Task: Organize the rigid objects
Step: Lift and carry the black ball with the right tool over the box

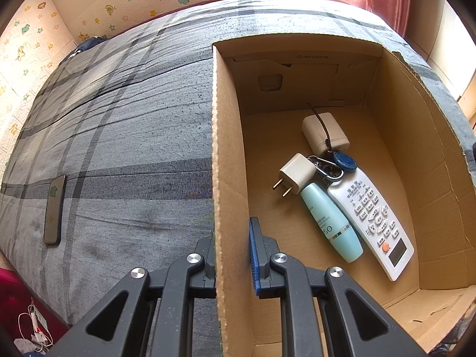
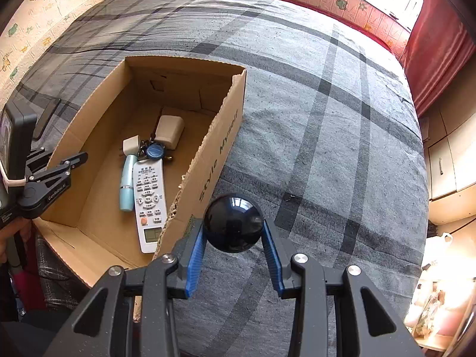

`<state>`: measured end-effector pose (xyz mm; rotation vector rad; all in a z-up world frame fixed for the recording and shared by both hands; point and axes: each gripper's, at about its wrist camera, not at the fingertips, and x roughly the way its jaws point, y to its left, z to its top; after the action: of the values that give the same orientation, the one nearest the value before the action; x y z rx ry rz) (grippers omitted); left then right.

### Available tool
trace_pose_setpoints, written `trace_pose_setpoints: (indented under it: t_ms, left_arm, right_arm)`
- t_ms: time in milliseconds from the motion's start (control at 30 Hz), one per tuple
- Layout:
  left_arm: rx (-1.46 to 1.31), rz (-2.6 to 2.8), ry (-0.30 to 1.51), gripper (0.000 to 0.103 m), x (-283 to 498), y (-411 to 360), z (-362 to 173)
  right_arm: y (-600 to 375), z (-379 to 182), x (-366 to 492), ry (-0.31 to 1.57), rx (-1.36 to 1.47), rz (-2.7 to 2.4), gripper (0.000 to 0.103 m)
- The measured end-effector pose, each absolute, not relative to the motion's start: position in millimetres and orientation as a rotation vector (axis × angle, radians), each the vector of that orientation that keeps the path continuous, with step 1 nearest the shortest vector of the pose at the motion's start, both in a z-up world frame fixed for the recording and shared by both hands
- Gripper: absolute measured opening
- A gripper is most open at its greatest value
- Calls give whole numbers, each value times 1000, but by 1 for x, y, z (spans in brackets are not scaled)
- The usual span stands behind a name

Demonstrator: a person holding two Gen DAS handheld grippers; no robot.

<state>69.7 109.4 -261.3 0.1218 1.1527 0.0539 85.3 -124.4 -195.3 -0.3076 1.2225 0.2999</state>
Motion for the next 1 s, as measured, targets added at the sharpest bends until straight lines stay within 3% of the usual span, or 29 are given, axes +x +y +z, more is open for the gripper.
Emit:
trace_pose_setpoints:
  t_ms: [500,1000]
  left_arm:
    - [123,54,1153,16,69,108,-262]
    - [118,52,1151,16,69,110,-262]
  right_arm:
    - [-82,-164,90,1141,-306,368,40]
    - [-30,-174,108,1111,-282,409,40]
